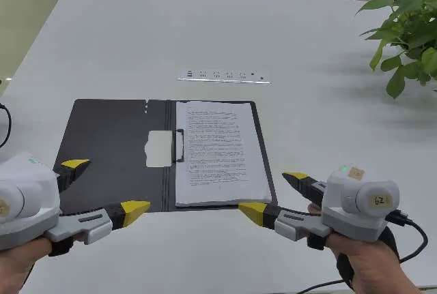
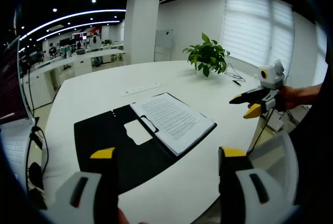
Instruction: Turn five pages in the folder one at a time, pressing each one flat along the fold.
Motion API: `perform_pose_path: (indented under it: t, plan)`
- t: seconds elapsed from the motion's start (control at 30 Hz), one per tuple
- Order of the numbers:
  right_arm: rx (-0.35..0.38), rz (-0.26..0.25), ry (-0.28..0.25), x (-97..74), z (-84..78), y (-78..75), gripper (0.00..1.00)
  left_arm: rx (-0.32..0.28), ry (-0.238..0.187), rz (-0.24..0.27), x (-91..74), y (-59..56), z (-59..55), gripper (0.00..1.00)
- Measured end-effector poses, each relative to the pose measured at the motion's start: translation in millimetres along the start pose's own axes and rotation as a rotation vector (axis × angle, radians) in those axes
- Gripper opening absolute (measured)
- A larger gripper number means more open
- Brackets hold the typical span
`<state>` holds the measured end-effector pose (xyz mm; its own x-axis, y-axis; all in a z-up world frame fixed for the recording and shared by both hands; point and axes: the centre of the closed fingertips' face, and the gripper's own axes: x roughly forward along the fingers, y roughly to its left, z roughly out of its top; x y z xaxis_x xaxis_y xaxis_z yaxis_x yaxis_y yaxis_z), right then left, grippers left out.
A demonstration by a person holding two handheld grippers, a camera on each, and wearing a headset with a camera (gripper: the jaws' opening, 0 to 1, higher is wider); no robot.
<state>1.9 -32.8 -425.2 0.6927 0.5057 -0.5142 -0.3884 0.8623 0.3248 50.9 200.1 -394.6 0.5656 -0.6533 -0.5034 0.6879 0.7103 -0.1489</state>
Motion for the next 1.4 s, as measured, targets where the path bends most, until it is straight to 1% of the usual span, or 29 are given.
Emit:
perform_pose_path:
  t: [0.07, 0.13, 0.27, 0.43, 0.6, 0.77, 1.03, 1.17, 1.4]
  plan:
    - [-0.006, 0.002, 0.008, 1.3, -0.5, 0.7, 0.65, 0.000, 0.004, 0.001, -0.5, 0.4, -1.5, 0.76]
    - [-0.010, 0.007, 0.004, 2.1, 1.1, 2.3, 0.64, 0.004, 0.009, 0.000, -0.6, 0.5, -2.7, 0.76]
    - [-0.019, 0.012, 0.009, 3.8, 2.7, 4.1, 0.65, 0.003, 0.002, 0.004, -1.5, 1.6, -0.4, 0.77]
    - [-0.019, 0.010, -0.005, 2.7, 6.9, 3.7, 0.65, 0.001, -0.002, 0.009, -2.4, 3.3, 0.2, 0.76]
    - [-0.023, 0.006, -0.002, 1.1, 5.3, 2.0, 0.66, -0.002, 0.001, 0.009, -4.1, 5.1, -1.6, 0.76]
    - [-0.018, 0.005, -0.012, -0.7, 5.4, 2.5, 0.66, -0.001, 0.001, 0.012, -5.4, 6.9, -1.7, 0.77]
    - [-0.020, -0.007, -0.005, 0.0, 4.1, 0.1, 0.67, -0.005, -0.006, 0.013, -5.6, 7.3, 0.4, 0.77]
    - [-0.012, -0.005, -0.022, -2.8, 6.1, -0.4, 0.67, -0.001, 0.000, 0.010, -4.9, 5.3, -1.6, 0.77]
    - [-0.036, -0.011, -0.013, -5.6, 2.9, -0.2, 0.68, 0.005, 0.001, 0.008, -3.8, 3.6, -0.5, 0.78]
